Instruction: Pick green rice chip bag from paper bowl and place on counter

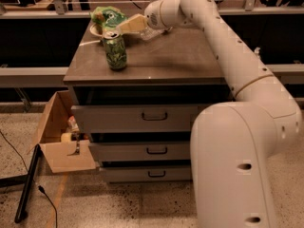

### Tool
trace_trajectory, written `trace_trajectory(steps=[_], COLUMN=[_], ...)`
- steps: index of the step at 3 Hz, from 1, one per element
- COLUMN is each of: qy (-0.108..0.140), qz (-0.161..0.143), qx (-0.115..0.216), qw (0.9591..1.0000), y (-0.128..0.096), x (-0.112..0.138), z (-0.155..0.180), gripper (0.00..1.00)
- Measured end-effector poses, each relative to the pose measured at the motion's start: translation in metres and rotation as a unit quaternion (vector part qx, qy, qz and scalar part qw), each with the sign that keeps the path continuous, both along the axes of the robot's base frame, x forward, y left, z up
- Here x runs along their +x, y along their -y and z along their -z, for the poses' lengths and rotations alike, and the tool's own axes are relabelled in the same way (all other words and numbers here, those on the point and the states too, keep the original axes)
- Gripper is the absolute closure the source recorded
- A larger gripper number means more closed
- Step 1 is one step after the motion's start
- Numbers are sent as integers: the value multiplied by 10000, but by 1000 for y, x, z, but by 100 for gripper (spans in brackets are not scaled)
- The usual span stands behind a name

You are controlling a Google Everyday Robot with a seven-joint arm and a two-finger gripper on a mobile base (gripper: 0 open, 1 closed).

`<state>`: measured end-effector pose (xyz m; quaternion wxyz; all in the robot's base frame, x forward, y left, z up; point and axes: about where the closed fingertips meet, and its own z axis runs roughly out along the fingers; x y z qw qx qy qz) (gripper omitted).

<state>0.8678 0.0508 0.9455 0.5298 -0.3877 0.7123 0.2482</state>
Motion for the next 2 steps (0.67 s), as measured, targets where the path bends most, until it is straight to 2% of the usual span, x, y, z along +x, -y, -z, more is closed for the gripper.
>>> trace_trajectory(steps=[1,2], qy=[-224,-252], qz=[265,436], qx=[131,126], qw=[9993,9987], y=[-16,-28], x=[23,37], z=[6,7], gripper=[0,0])
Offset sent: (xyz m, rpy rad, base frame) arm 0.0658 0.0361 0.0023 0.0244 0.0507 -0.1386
